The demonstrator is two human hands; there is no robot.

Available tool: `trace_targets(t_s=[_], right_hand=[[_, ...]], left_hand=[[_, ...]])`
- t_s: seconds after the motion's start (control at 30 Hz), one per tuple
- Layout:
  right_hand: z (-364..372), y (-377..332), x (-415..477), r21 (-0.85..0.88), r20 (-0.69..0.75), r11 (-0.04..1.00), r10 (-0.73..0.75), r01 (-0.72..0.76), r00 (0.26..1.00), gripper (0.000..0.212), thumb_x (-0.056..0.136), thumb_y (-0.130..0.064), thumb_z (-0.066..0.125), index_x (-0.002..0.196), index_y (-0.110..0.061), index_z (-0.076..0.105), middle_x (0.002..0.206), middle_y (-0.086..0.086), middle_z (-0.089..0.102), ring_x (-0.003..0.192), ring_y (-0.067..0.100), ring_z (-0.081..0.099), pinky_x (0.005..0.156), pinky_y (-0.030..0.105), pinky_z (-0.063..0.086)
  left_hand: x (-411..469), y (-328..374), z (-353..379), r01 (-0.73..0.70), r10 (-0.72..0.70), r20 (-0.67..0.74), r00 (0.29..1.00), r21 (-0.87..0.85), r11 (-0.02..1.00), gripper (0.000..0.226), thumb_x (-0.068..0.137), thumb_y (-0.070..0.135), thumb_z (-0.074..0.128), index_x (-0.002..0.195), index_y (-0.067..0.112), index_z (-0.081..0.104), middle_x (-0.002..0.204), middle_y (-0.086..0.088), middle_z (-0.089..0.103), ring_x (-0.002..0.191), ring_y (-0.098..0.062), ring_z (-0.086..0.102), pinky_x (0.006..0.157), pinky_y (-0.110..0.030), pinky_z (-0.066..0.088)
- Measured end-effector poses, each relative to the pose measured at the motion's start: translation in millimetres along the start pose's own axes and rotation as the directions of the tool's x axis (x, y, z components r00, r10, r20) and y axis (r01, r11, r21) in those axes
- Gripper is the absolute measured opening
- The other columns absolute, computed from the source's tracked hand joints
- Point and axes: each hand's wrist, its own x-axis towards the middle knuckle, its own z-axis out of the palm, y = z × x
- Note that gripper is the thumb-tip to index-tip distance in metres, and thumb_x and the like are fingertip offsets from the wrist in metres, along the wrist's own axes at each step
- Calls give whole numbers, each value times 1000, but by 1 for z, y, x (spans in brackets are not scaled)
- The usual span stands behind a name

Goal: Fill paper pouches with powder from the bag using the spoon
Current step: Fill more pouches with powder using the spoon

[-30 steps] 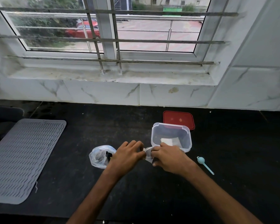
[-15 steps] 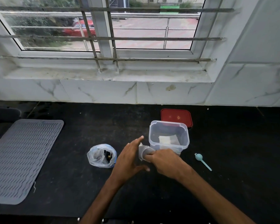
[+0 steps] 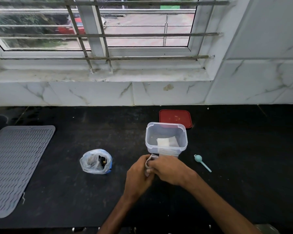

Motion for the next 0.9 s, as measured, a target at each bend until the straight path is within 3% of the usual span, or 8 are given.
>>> trace_targets(t_s=[0.1,0.23,0.33,0.43,0.6,0.77,0.9], right_hand=[[3,12,-4,40,52,999,28,-30,998,20,103,-32,48,109,-22,64,113,-1,66,100,16,61,100,39,48],[-1,17,-11,182,49,983,15,-24,999,36,100,-50,43,103,-22,64,111,-3,66,98,13,60,95,36,48],[-5,26,-25,183,-106,983,-9,29,994,29,100,-43,48,116,-27,67,120,-9,67,107,9,61,99,32,47],[-7,50,-41,203,-314,979,46,20,948,25,98,-42,53,119,-35,65,120,-15,68,107,3,61,95,27,49],[6,114,-48,334,-570,930,327,-152,754,21,96,-35,61,110,-23,70,106,-8,71,91,3,64,82,28,56],[35,171,-54,315,-358,781,625,-540,694,32,93,-45,60,118,-24,60,115,-7,59,106,11,58,83,31,50],[60,188,-56,261,-239,719,695,-644,679,34,89,-43,66,115,-21,57,117,-3,56,110,18,53,85,36,49]], left_hand=[[-4,1,15,-8,11,-42,999,69,998,37,83,30,64,120,27,61,106,14,71,93,1,65,82,-18,53],[-6,2,33,26,-15,-109,994,98,995,33,83,19,67,116,23,65,97,10,72,83,-6,67,75,-27,56],[-5,6,43,81,-70,-149,986,67,994,25,88,32,61,113,29,64,97,14,71,84,-2,67,75,-27,56],[-4,10,53,161,-158,-163,974,7,987,20,93,48,55,110,38,60,97,22,68,89,7,64,78,-19,52],[-3,14,74,329,-335,-184,924,-67,942,29,89,48,63,115,37,56,108,19,64,99,1,62,86,-25,51],[1,16,100,447,-452,-209,867,-71,891,47,78,60,67,115,37,49,113,17,60,105,-9,61,85,-39,55],[5,19,112,492,-496,-249,832,-81,867,63,72,67,70,119,33,47,118,12,59,109,-12,59,88,-42,54]])
